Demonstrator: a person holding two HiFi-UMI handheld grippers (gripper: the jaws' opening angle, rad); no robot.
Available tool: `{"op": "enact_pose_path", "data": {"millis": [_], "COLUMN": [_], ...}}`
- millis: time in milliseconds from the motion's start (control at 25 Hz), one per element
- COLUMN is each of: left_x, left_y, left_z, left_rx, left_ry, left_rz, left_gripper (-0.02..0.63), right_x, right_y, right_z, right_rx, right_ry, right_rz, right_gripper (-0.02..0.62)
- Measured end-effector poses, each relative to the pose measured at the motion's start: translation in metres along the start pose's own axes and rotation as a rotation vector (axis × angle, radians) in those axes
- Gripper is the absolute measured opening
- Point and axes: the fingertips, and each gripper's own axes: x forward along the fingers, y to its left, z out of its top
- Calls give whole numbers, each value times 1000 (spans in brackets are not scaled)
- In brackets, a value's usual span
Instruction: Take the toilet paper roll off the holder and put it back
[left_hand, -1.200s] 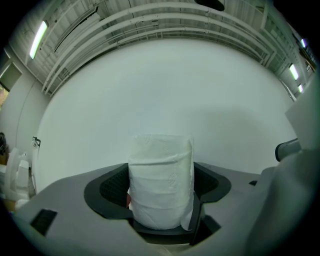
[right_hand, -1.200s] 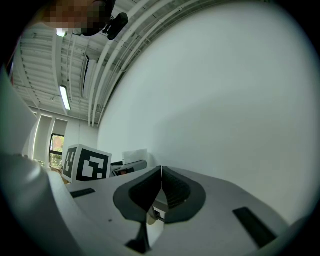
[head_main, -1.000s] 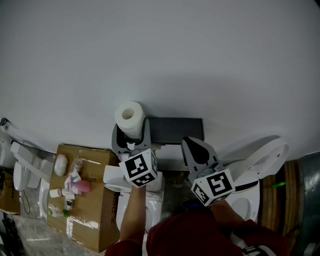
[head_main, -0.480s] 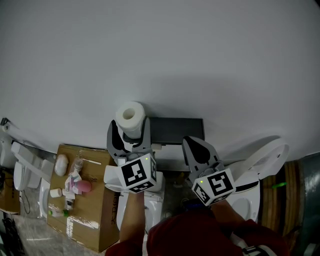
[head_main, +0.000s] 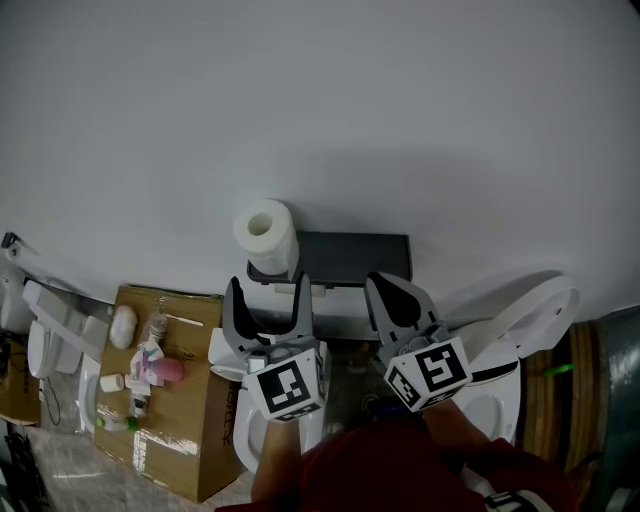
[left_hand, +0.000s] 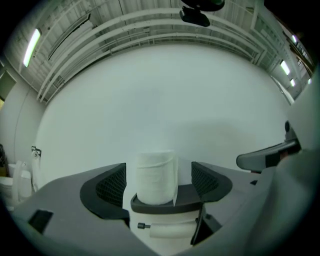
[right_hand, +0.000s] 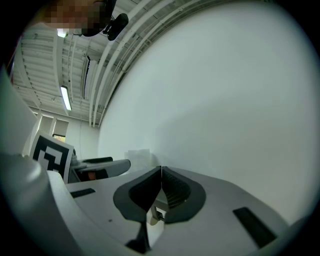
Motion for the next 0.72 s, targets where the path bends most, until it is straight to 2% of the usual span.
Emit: {"op": "enact_pose_path", "data": {"millis": [120,320,600,720], "left_x": [-10,-27,-31,-30], "left_y": [1,-8,-11,-13], "left_z": [-26,-58,-59,-49], "left_rx": [-15,10,17,-19], "left_ry": [72,115,121,99], "left_rz": [2,-39,-47,-52], "left_gripper": [411,411,411,410], "right_x": [1,2,3,3], "right_y": [4,9,9,10], "right_z": [-2,-5,-8,-7], "right_rx": [-2,3,8,7], "right_ry": [3,10,14,13], "right_rz": [10,17,17,19], "right_gripper": [18,17,18,18]}}
